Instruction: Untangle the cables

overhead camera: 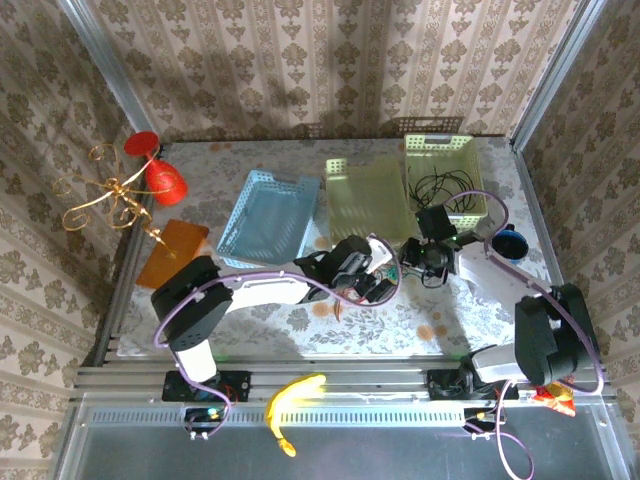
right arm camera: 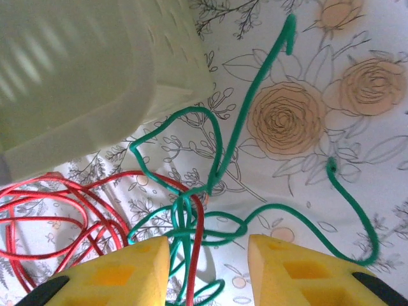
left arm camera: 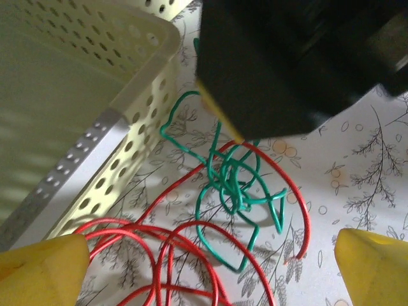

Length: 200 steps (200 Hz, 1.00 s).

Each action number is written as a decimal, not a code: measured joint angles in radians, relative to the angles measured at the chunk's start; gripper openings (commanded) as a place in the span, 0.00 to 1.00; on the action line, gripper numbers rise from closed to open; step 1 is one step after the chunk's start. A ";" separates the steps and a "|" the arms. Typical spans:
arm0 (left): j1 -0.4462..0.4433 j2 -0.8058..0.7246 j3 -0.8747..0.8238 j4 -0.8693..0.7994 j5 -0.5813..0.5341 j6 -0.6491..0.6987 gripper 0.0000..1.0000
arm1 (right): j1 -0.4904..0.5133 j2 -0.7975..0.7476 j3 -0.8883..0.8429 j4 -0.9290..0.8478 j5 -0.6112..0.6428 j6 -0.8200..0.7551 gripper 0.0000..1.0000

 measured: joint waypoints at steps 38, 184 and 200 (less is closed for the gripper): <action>-0.008 0.075 0.048 0.001 0.013 0.005 1.00 | 0.000 0.091 0.012 0.037 0.026 0.026 0.37; 0.030 0.188 0.063 0.088 0.035 -0.028 0.00 | 0.000 0.016 -0.077 0.113 0.195 0.175 0.00; 0.039 0.188 0.042 0.101 0.034 -0.040 0.00 | 0.000 -0.045 -0.099 0.095 0.225 0.193 0.00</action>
